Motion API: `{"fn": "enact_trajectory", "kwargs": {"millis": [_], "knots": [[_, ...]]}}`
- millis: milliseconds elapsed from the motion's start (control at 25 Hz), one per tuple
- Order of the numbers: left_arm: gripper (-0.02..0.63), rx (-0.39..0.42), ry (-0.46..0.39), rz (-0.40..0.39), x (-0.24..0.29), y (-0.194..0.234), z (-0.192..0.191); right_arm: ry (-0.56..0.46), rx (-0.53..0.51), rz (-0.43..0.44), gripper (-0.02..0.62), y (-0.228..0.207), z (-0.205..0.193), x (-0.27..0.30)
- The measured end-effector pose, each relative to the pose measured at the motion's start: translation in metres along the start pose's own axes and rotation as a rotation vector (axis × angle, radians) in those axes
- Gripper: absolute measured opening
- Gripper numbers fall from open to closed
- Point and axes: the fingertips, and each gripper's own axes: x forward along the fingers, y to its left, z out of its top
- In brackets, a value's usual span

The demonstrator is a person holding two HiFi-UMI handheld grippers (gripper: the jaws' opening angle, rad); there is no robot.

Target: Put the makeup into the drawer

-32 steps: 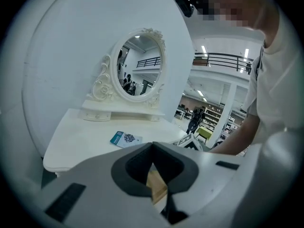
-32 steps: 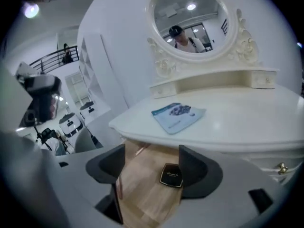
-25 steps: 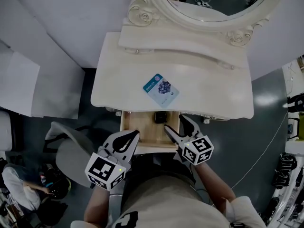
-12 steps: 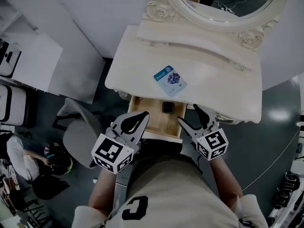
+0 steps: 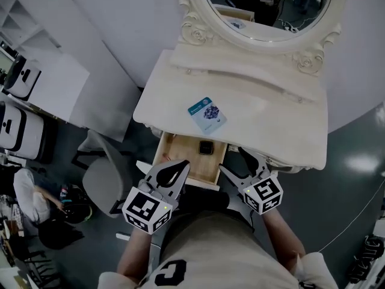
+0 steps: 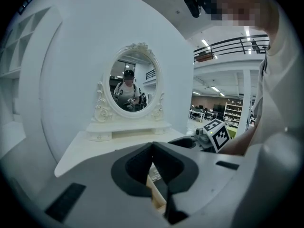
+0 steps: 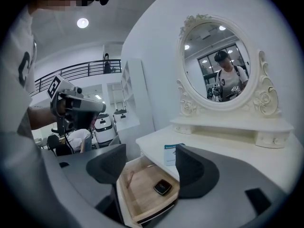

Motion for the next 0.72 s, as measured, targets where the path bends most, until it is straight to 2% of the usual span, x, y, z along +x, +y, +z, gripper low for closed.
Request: {"fn": "enact_trajectory", "kwargs": {"millis": [320,520,640,720], "knots": [[0.054,0.017,0.034,-0.006,0.009,-0.023,0.000,-0.030,0.043,0.073,0.339,0.004,0.008,-0.007],[0.054,0.019,0.020,-0.048,0.014,-0.023,0.003,-0.048,0.056,0.052,0.338,0.005,0.023,-0.007],[0.052,0.027,-0.010,-0.069,0.012,-0.016,0.009,-0.029,0.015,0.036,0.337,0.007,0.030,-0.001],[0.054,0.030,-0.029,-0.081,0.005,-0.007,0.010,0.019,-0.042,0.021,0.337,0.010,0.028,0.008]]}}
